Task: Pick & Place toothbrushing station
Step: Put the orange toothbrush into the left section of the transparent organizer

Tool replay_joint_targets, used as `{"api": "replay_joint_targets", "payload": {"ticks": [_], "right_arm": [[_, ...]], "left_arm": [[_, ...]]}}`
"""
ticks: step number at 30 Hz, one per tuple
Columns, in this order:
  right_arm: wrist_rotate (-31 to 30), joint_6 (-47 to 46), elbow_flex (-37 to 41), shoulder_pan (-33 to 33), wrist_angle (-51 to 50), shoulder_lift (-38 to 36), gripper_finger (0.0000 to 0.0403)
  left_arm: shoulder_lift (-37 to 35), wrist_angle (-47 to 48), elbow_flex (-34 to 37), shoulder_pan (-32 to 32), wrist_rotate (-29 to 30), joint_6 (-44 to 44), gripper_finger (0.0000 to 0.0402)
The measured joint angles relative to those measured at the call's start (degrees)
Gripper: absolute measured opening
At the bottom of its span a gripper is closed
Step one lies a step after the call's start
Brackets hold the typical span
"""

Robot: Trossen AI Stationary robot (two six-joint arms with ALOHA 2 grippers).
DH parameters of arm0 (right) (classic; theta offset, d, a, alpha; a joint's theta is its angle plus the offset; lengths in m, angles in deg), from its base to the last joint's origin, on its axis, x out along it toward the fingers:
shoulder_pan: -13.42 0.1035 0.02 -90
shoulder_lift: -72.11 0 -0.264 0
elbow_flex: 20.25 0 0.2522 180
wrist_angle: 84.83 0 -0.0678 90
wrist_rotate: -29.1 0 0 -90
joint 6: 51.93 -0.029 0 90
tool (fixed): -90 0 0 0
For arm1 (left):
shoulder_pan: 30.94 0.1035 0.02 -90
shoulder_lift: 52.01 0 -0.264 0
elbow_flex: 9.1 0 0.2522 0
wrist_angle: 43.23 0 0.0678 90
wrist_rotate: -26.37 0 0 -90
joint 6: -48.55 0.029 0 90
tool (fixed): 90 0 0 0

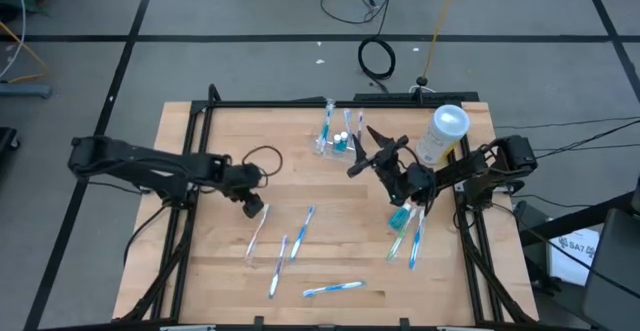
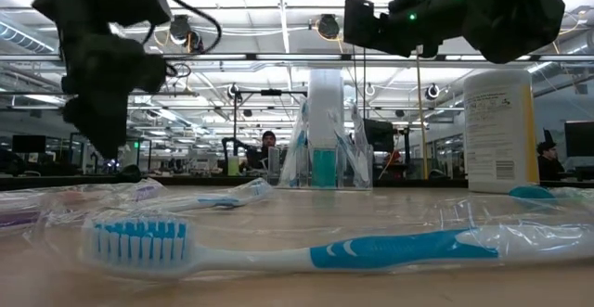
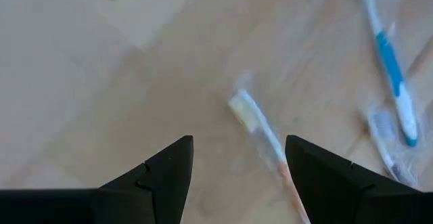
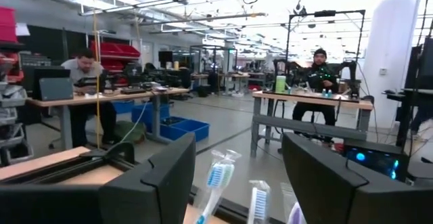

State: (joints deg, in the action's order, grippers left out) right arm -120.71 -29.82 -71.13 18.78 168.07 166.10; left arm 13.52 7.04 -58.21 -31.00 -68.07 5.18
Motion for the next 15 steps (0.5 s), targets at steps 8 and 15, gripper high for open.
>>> {"api": "replay_joint_targets", "payload": {"ticks": [8, 15], "right_arm": [[0.0, -0.2, 0.0, -0.5, -2.3, 0.0, 0.0216], [0.0, -0.4, 0.0, -0.5, -2.8, 0.0, 0.0215]], "left_arm": [[12.8, -0.5, 0.0, -1.5, -8.1, -8.4, 0.0239], [15.1, -2.2, -0.5, -3.1, -8.9, -8.3, 0.0239]]}}
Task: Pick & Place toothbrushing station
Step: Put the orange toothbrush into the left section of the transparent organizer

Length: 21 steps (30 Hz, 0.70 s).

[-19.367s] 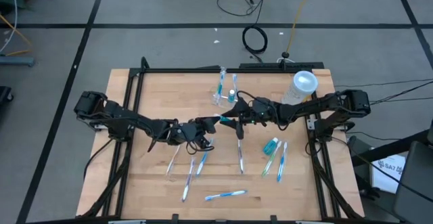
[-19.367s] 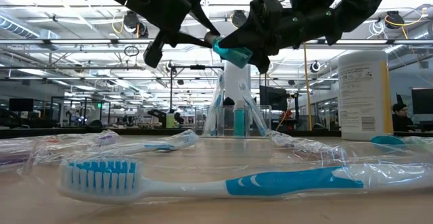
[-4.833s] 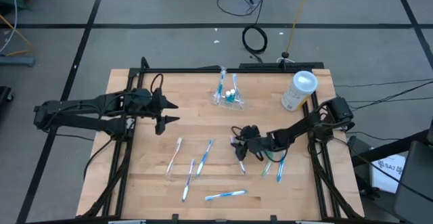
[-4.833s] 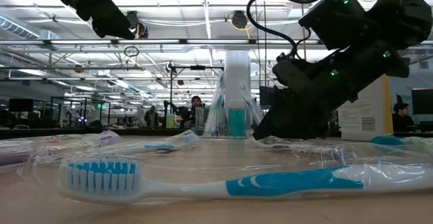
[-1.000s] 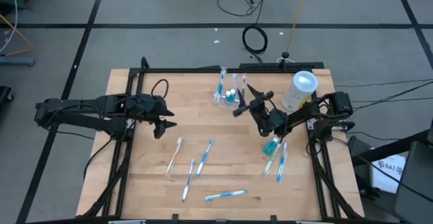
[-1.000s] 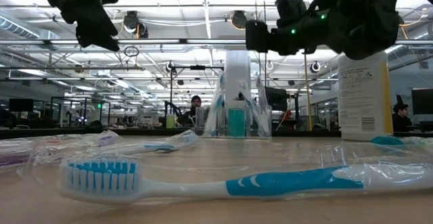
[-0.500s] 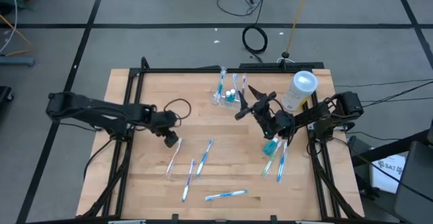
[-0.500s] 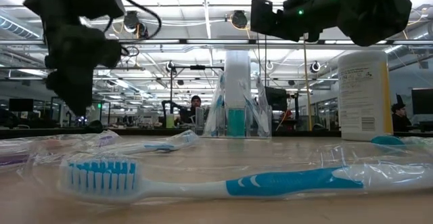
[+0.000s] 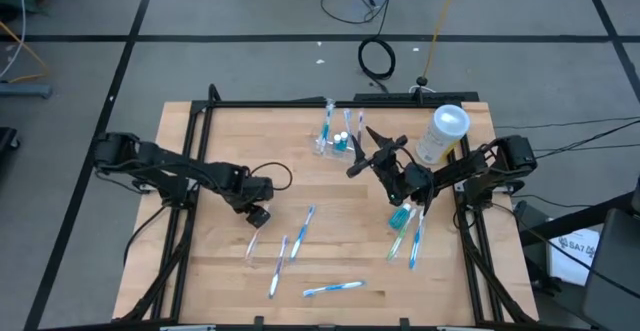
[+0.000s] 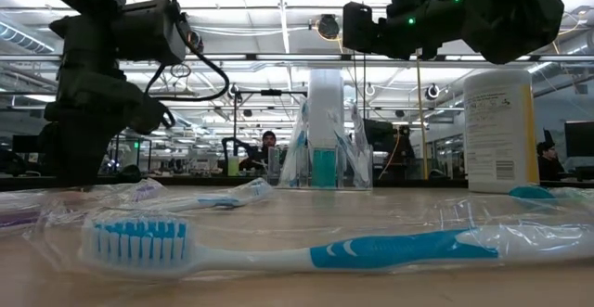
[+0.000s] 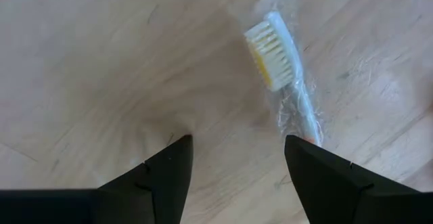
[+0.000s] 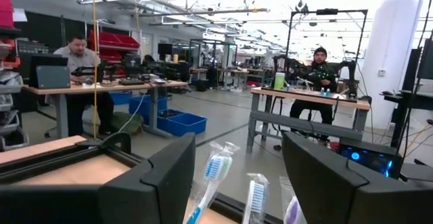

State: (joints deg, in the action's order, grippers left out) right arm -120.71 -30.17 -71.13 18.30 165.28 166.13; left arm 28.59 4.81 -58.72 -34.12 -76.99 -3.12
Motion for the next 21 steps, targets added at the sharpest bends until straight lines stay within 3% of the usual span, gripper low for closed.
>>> {"api": "replay_joint_targets", "payload": {"ticks": [10, 21], "right_arm": [[0.0, 0.0, 0.0, 0.0, -0.2, 0.0, 0.0213], [0.0, 0.0, 0.0, 0.0, -0.2, 0.0, 0.0212]], "left_arm": [[-3.1, 1.9, -2.4, -0.4, -0.4, 1.2, 0.0239], [0.8, -3.1, -2.4, -3.5, 4.6, -2.0, 0.0239]]}}
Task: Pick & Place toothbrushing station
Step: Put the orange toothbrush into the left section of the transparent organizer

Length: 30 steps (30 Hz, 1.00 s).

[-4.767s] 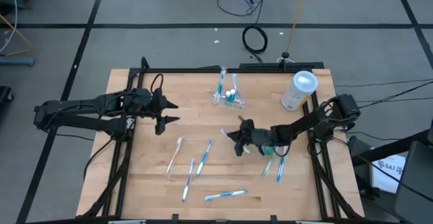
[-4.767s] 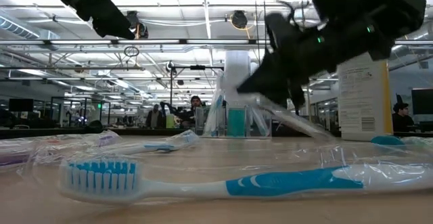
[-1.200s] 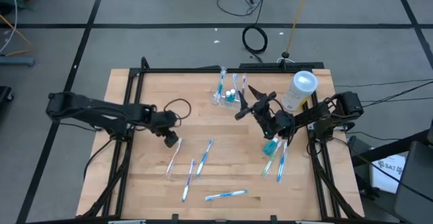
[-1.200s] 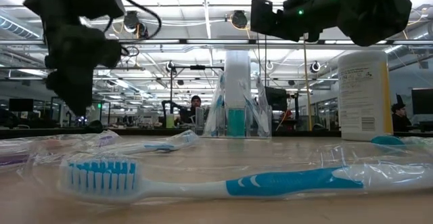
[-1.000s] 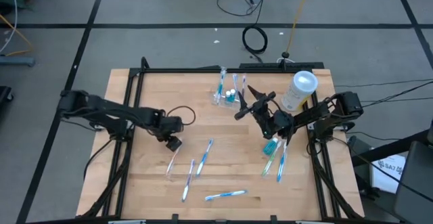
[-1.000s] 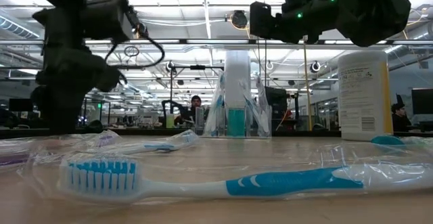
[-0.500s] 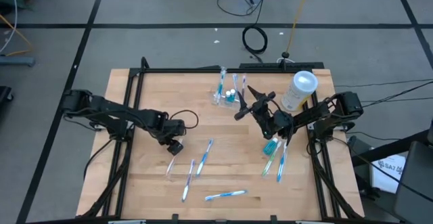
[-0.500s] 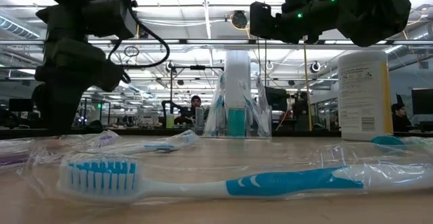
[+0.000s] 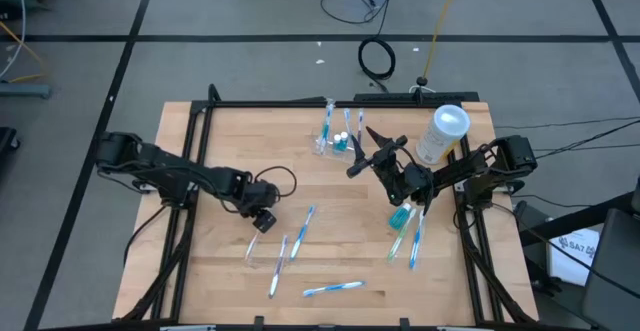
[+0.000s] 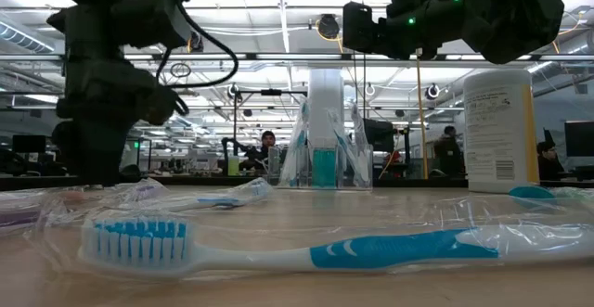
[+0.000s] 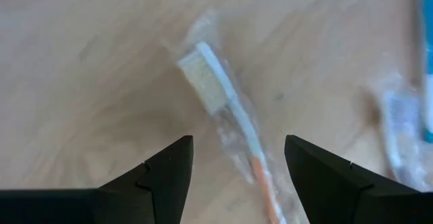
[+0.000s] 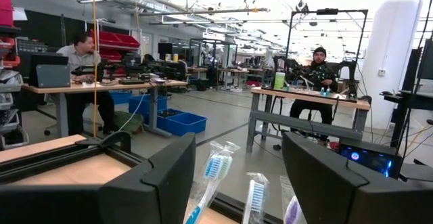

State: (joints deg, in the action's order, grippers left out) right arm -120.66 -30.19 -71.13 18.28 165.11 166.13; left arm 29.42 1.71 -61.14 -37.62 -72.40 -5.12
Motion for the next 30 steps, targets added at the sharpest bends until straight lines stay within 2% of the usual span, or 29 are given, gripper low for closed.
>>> {"api": "replay_joint_targets", "payload": {"ticks": [3, 11, 22, 30], "right_arm": [[0.0, 0.0, 0.0, 0.0, 0.0, 0.0, 0.0212], [0.0, 0.0, 0.0, 0.0, 0.0, 0.0, 0.0212], [0.0, 0.0, 0.0, 0.0, -0.1, 0.0, 0.0212], [0.0, 0.0, 0.0, 0.0, -0.4, 0.0, 0.0212]], "left_arm": [[1.0, -0.9, 0.0, 0.2, 1.7, 0.6, 0.0239], [2.7, -1.4, -0.1, 1.4, 1.8, 2.6, 0.0230], [2.8, -0.2, 0.1, 3.4, 1.6, 4.2, 0.0093], [3.0, -2.0, -0.2, 5.5, 1.7, 8.7, 0.0024]]}}
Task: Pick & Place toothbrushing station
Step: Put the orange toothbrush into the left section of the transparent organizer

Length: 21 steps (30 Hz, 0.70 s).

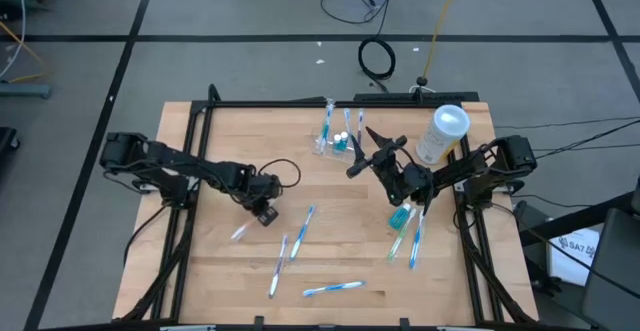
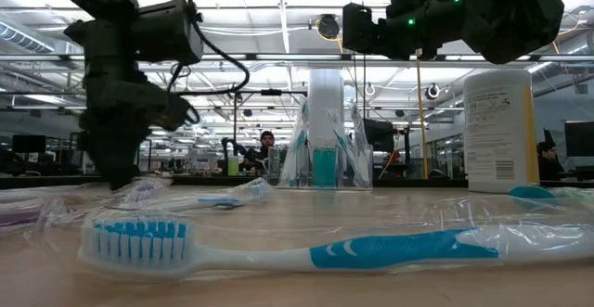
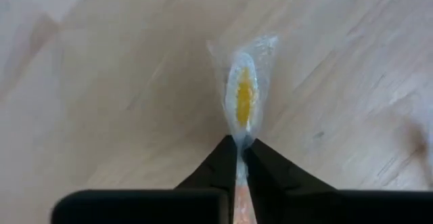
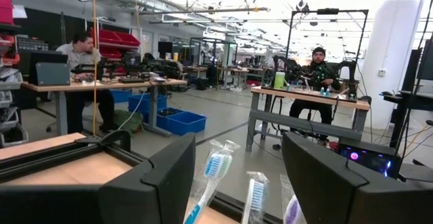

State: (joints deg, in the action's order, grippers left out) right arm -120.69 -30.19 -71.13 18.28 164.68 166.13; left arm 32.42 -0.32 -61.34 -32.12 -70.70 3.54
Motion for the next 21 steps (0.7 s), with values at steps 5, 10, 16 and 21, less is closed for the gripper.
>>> {"api": "replay_joint_targets", "payload": {"ticks": [5, 10, 16, 21], "right_arm": [[0.0, 0.0, 0.0, 0.0, 0.0, 0.0, 0.0212], [0.0, 0.0, 0.0, 0.0, 0.0, 0.0, 0.0212], [0.0, 0.0, 0.0, 0.0, 0.0, 0.0, 0.0212], [0.0, 0.0, 0.0, 0.0, 0.0, 0.0, 0.0212]], "left_arm": [[0.0, -0.3, -3.2, 0.3, 1.1, 4.4, 0.0006], [0.0, 0.1, -8.7, 0.3, 4.8, 9.9, 0.0027], [0.0, -7.8, -15.3, 1.3, 20.7, 16.2, 0.0020], [-0.1, -15.6, -20.7, 4.6, 22.2, 23.1, 0.0008]]}}
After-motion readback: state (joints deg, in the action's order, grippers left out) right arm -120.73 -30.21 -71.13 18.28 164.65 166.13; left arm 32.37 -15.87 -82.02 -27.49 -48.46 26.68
